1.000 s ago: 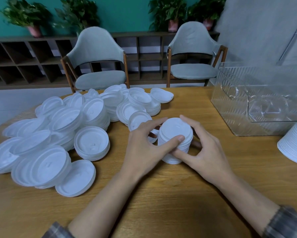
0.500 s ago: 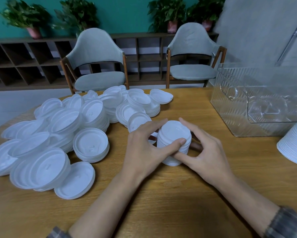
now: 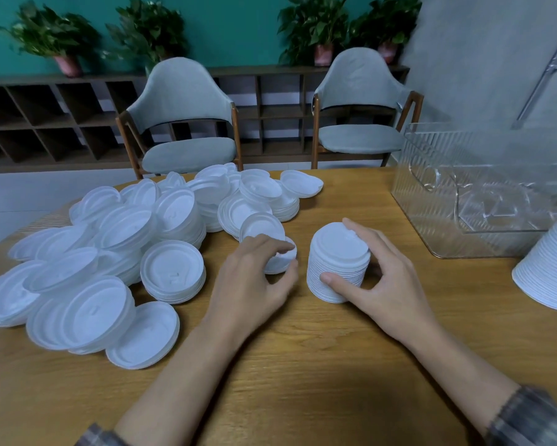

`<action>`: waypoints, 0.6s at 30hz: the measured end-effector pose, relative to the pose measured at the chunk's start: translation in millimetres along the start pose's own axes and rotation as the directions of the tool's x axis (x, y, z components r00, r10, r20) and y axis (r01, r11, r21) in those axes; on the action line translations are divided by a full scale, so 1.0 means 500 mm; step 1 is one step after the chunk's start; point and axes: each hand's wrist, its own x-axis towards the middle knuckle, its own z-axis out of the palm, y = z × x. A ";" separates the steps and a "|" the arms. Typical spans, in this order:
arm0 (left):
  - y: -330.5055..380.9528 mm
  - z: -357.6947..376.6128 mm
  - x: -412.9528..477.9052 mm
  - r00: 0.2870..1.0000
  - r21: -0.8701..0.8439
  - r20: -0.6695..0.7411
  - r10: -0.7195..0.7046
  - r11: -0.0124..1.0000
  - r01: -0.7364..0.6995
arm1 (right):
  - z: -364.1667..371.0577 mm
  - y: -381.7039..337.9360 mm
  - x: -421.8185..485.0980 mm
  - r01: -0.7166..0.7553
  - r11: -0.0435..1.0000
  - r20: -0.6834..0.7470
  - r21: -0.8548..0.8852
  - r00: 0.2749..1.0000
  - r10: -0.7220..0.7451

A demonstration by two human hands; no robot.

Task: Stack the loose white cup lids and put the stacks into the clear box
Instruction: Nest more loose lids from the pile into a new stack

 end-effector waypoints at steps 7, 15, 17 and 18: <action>-0.023 0.002 -0.001 0.988 0.135 0.152 -0.004 0.991 -0.016 | -0.006 -0.004 -0.003 -0.022 1.000 0.011 -0.014 1.000 0.022; 0.007 -0.019 0.011 0.987 -0.276 0.053 -0.150 0.948 0.158 | -0.007 -0.004 -0.004 -0.014 1.000 0.012 -0.016 1.000 0.014; 0.014 -0.025 0.013 0.983 -0.344 0.040 -0.180 0.921 0.183 | -0.006 -0.004 -0.003 -0.009 1.000 0.007 -0.016 1.000 0.009; 0.016 -0.026 0.014 0.981 -0.368 0.020 -0.192 0.911 0.185 | -0.004 -0.004 -0.003 -0.006 1.000 0.005 -0.014 1.000 0.006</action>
